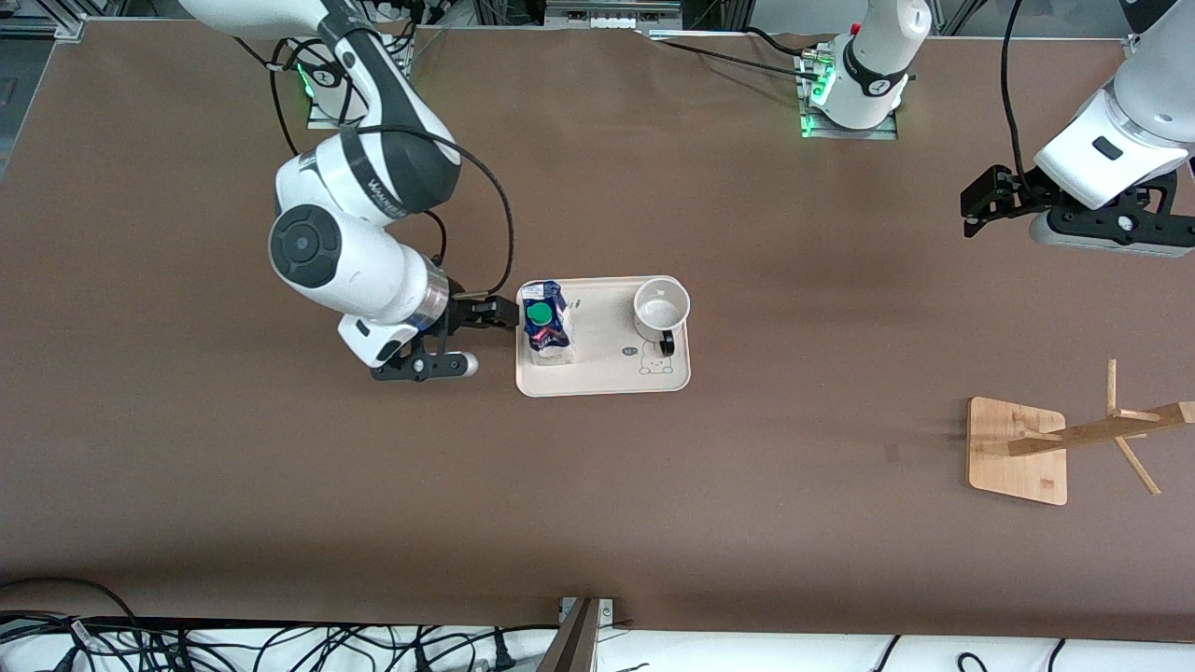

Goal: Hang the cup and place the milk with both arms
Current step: 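Reach the right gripper to the blue milk carton on the tray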

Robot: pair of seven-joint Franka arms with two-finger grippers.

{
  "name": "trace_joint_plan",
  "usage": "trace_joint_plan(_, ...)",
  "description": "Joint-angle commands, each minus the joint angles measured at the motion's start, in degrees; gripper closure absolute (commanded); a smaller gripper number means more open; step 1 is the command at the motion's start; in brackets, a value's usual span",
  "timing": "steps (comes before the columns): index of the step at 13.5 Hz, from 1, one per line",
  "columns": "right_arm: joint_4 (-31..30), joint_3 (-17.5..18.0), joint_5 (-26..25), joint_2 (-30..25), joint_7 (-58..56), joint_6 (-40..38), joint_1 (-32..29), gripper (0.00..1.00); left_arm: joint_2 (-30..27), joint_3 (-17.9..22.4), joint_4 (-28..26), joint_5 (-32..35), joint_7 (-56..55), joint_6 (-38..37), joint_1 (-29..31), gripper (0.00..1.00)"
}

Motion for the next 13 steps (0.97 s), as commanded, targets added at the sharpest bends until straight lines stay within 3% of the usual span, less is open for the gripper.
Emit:
trace_joint_plan(1,0.42,-0.46,1.05,0.69,0.23,0.61,1.34,0.0,0.81,0.06,1.89,0.78,-0.38,-1.43,-0.33,0.0)
trace_joint_plan(8,0.33,-0.46,1.14,2.53,0.57,0.52,6.88,0.0,0.81,0.06,1.89,0.78,-0.38,-1.43,-0.33,0.0)
trace_joint_plan(13,0.07,-0.46,0.53,3.85,-0.04,0.25,7.32,0.0,0.81,0.06,1.89,0.78,-0.38,-1.78,-0.33,0.0)
